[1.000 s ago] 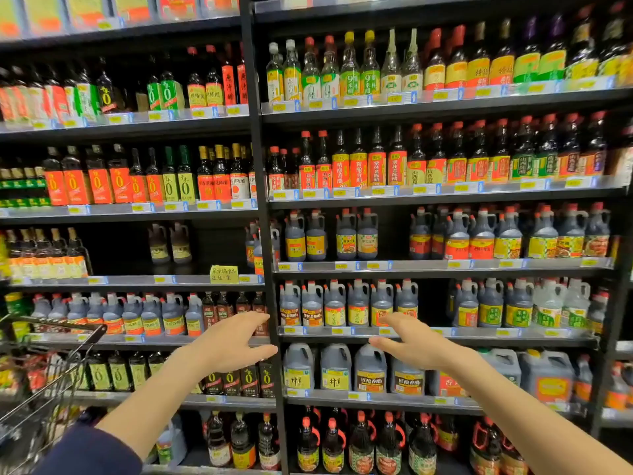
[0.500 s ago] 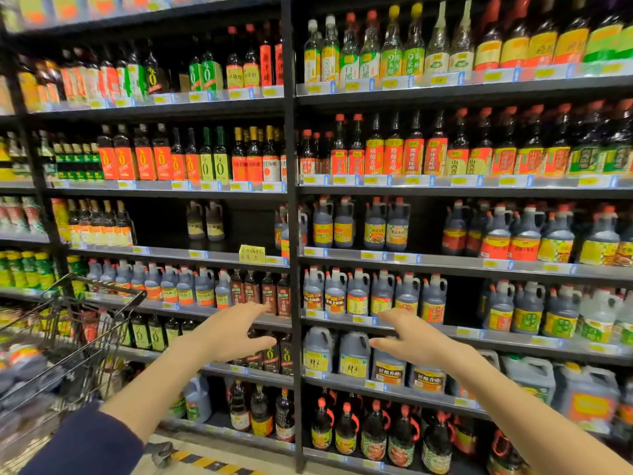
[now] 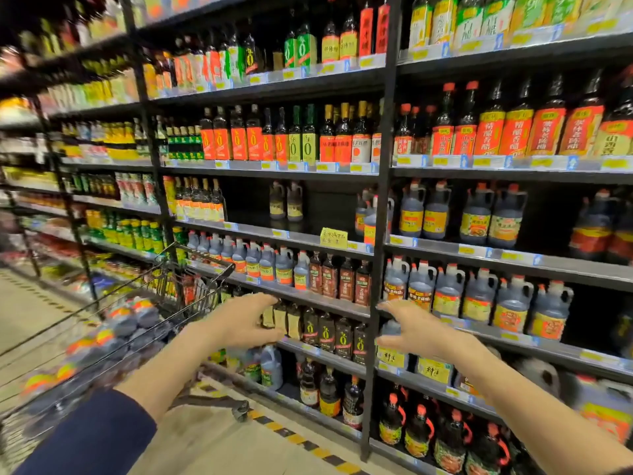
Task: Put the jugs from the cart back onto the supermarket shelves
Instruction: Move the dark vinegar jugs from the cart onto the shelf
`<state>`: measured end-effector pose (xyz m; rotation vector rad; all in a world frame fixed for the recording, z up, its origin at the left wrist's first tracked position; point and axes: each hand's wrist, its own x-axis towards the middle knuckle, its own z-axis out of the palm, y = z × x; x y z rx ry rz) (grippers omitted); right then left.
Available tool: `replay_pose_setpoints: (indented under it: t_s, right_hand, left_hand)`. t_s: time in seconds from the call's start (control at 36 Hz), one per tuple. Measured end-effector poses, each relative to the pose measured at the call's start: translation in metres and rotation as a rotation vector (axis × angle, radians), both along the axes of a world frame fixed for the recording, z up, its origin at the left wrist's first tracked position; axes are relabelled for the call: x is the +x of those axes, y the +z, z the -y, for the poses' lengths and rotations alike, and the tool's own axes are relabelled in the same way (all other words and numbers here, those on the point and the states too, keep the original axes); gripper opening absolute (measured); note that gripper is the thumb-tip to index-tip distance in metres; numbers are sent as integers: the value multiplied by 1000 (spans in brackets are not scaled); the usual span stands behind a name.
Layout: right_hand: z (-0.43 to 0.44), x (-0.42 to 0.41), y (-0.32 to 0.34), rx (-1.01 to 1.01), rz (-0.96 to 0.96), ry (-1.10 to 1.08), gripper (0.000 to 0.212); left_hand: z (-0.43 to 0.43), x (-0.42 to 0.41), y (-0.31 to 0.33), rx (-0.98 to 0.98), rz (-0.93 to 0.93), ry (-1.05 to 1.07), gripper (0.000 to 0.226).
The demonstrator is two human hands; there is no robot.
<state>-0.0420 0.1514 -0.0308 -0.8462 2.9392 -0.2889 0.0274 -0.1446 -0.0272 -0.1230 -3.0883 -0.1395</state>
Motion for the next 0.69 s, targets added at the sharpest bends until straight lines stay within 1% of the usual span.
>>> replay_pose_setpoints:
  t_s: [0.14,0.22,0.44,0.53,0.61,0.64,0.69]
  right_hand:
    - [79,-26,-3,-21,-14,87,76]
    - [127,-37,-5,-38,-14,141,75]
    - [246,-55,-15,-10,-15,260,74]
    - [284,-59,-24,-6,19,315,74]
    - [318,-64,-33,-3,43,373,72]
    - [329,-66,-36,10,49,386,71]
    - [351,-72,-40,39,58,414,68]
  left_hand:
    - [68,-2,-4,-39,-10,45,75]
    - [111,1,-6,-45,14,78,75]
    - [211,19,-16,-57,37,229,75]
    - [245,27,-24,-39,53,268,85]
    - [270,31,-31,-50,72,293,84]
    - [277,32,-33,-53,84,296,92]
    - [291,33,-37,-43,76,291,114]
